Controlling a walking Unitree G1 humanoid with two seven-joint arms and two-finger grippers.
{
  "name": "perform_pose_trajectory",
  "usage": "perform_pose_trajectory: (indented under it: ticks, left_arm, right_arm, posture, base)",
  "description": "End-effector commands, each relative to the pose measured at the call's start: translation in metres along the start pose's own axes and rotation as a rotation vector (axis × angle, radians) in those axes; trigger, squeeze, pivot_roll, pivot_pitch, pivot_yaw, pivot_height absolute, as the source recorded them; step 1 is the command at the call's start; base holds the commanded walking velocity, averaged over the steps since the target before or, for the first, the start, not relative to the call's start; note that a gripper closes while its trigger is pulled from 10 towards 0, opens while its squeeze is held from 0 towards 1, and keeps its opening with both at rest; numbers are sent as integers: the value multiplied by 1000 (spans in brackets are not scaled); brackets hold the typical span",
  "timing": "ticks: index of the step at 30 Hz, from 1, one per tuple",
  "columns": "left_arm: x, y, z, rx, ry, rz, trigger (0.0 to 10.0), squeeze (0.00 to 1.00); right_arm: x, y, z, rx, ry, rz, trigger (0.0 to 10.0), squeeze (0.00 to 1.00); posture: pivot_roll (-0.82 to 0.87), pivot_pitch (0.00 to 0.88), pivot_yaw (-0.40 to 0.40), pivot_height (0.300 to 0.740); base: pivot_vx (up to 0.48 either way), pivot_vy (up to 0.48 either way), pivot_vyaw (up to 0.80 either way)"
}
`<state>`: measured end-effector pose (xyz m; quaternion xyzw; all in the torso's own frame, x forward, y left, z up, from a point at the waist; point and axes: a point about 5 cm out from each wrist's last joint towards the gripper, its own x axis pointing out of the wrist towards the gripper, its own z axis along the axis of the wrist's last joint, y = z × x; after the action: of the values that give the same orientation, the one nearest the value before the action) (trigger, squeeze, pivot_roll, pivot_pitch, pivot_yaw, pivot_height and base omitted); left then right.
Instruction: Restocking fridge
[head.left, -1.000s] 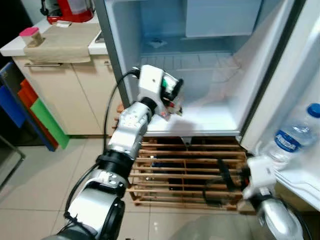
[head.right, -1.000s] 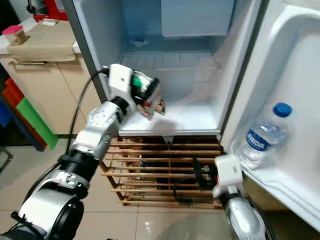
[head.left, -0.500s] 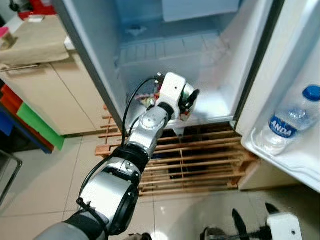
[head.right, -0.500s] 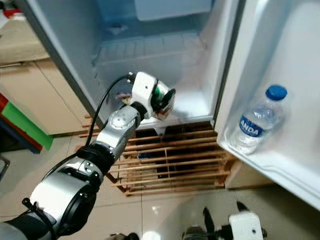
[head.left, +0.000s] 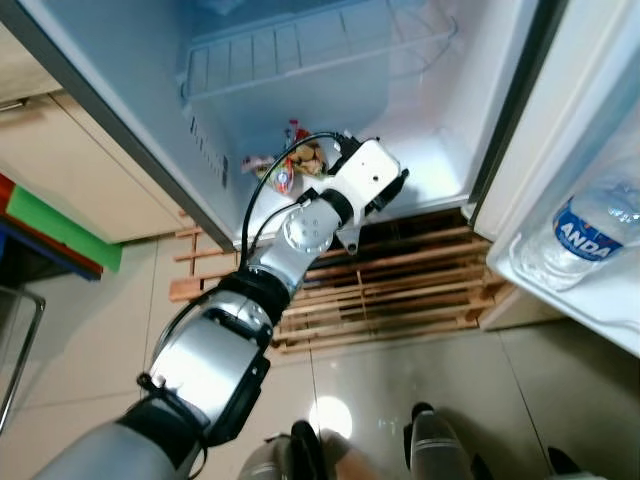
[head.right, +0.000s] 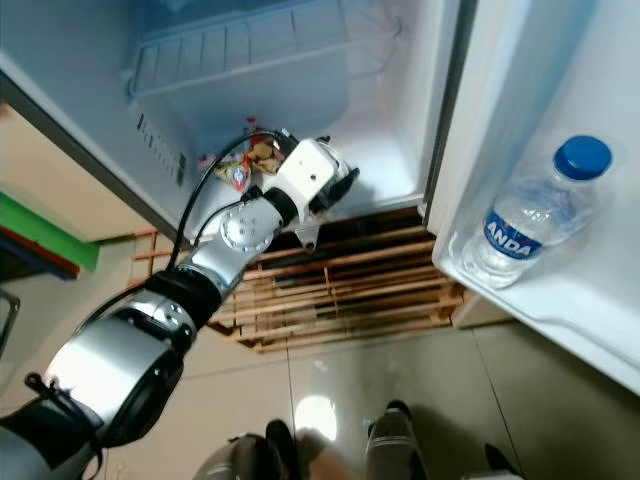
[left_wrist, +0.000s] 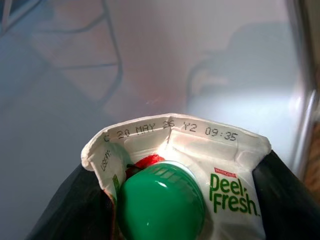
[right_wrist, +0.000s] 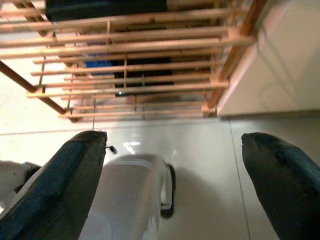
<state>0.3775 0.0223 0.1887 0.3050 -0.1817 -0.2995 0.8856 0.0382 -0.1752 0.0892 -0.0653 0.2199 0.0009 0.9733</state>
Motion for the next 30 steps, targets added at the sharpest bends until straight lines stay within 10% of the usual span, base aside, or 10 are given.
perform_pose_trajectory:
  ticks: [1, 6, 7, 12, 13, 19, 30]
  left_arm:
    - [-3, 1, -4, 111, -6, -6, 10000, 0]
    - [-6, 4, -4, 265, -34, -8, 10000, 0]
    - [-6, 5, -4, 289, -44, 0, 10000, 1000]
    - [-6, 8, 1, 425, -103, 30, 10000, 1000]
    - [-5, 10, 9, 614, -191, 45, 10000, 1000]
    - [0, 12, 18, 915, -309, 37, 10000, 1000]
    - [-1, 28, 16, 1076, -327, 111, 10000, 1000]
  right_arm:
    - [-4, 3, 1, 6, 6, 1, 10000, 0]
    - [-5, 6, 1, 7, 8, -2, 10000, 0]
    - [-5, 6, 1, 7, 8, 0, 10000, 0]
    - [-4, 7, 2, 5, 6, 3, 10000, 0]
    - [-3, 7, 2, 2, 5, 7, 10000, 0]
    - [2, 7, 1, -5, 2, 21, 10000, 0]
    - [13, 6, 4, -20, -21, 33, 10000, 0]
  posture:
    - [-442, 329, 227, 740]
    - [-437, 330, 226, 740]
    - [-436, 330, 226, 740]
    - [-433, 327, 218, 740]
    - [-428, 324, 214, 740]
    - [-415, 315, 212, 740]
    - [-413, 294, 204, 740]
  base:
    - [0, 0, 0]
    - [0, 0, 0]
    - [0, 0, 0]
    - [0, 0, 0]
    - [0, 0, 0]
    - [0, 0, 0]
    - [0, 0, 0]
